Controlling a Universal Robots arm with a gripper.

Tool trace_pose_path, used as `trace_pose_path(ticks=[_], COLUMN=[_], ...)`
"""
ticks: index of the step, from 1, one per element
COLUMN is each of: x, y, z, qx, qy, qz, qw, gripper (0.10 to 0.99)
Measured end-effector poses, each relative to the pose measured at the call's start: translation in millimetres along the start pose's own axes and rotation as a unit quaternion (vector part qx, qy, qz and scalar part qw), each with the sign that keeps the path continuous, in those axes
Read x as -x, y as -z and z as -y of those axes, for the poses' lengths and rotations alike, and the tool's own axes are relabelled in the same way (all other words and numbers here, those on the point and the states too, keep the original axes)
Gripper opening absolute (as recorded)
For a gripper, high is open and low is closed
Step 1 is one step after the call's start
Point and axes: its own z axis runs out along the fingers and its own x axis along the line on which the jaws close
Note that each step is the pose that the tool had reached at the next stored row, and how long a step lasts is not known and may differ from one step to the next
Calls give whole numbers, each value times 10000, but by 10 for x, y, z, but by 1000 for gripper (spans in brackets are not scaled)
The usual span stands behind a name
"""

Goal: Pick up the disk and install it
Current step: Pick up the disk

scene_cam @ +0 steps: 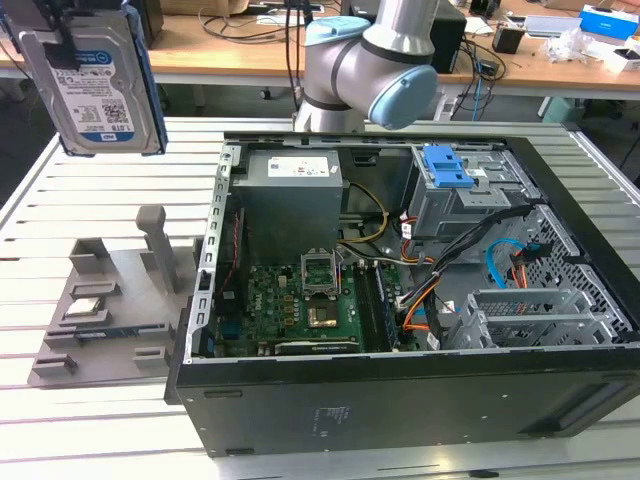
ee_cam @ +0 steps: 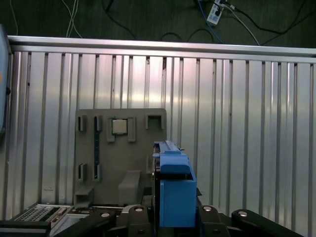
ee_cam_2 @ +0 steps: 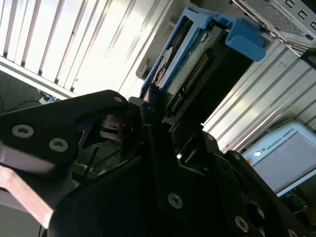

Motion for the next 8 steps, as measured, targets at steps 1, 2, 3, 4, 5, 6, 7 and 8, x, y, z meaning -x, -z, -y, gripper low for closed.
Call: trace_pose_path(ticks=[1,2,3,4,5,6,7,8], x=[-3,-7,-9,-10,-12,-13,-14,-15], y=[3,10,11,13,15,17,19,21], z=[74,214,258,288,346,379,412,446], qx=[-1,0,0,0,0,0,0,1], qy=[0,-1,0,0,0,-1,-1,0], qz=[0,0,0,0,0,0,0,0], qw=[10000,10000,10000,10000,10000,10000,10000,10000], gripper=[361,361,361,361,361,361,361,361])
